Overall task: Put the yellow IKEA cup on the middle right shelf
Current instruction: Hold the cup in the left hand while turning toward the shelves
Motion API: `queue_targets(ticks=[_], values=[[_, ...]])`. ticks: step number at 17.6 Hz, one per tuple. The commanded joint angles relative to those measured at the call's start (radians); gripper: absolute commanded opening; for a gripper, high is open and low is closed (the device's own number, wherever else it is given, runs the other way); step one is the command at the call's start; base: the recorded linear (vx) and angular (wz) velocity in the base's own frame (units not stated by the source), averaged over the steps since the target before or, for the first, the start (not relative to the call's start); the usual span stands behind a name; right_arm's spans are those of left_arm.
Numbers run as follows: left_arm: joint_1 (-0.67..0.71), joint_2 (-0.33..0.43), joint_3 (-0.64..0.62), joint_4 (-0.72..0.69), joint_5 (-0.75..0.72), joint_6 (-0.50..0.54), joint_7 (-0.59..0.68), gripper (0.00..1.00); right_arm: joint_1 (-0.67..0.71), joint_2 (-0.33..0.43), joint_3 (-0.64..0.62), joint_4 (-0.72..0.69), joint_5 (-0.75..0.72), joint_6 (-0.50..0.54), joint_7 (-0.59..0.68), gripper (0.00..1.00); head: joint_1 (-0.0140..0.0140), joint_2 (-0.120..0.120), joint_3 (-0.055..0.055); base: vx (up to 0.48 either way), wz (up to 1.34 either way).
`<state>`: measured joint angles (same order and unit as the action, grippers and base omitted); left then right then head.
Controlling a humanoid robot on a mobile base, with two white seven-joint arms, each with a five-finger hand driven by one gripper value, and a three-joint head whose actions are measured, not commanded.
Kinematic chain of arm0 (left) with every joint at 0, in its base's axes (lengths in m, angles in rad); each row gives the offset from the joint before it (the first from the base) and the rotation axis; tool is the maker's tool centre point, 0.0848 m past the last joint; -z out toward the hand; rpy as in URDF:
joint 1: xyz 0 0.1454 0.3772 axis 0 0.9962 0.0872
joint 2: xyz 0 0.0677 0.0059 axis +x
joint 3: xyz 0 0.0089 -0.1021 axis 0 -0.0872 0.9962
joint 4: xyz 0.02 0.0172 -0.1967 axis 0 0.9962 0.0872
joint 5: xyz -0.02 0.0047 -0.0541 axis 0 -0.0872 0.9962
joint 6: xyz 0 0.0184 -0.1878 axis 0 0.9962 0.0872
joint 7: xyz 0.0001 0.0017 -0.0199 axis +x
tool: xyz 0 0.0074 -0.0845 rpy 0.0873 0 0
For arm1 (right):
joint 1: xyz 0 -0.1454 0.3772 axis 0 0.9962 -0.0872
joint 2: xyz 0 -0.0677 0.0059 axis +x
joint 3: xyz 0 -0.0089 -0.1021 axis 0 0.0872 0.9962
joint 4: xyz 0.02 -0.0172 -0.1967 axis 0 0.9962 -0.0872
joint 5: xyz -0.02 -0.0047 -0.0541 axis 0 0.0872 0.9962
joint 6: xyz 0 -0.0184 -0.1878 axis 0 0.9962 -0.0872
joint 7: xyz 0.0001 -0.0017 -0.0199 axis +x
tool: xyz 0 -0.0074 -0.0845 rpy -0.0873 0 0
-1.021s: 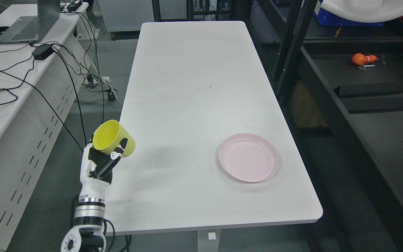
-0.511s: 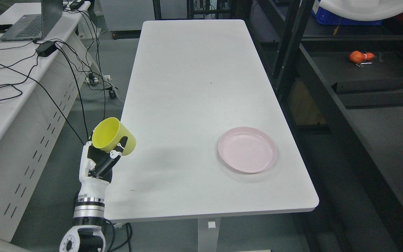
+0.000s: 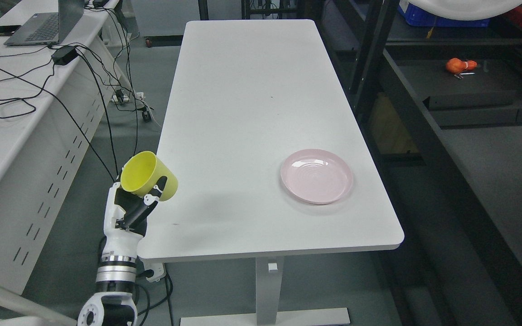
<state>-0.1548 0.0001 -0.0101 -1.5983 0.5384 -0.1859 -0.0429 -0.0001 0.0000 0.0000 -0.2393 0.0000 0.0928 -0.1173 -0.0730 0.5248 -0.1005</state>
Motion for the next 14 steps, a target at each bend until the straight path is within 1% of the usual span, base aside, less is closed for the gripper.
queue_targets(ticks=[1, 8, 14], values=[[0.011, 0.017, -0.039, -0.009, 0.0, -0.001, 0.0, 0.0, 0.014, -0.017, 0.017, 0.0, -0.025, 0.001, 0.001, 0.99, 0.0, 0.0, 0.0, -0.146, -0.07], [0.021, 0.017, -0.085, -0.011, 0.0, -0.004, 0.002, 0.0, 0.014, -0.017, 0.017, 0.0, -0.025, 0.001, 0.001, 0.99, 0.0, 0.0, 0.0, -0.163, -0.25], [0.026, 0.017, -0.142, -0.011, 0.0, -0.007, 0.003, 0.0, 0.014, -0.017, 0.017, -0.001, -0.025, 0.001, 0.001, 0.99, 0.0, 0.0, 0.0, -0.2, -0.52]])
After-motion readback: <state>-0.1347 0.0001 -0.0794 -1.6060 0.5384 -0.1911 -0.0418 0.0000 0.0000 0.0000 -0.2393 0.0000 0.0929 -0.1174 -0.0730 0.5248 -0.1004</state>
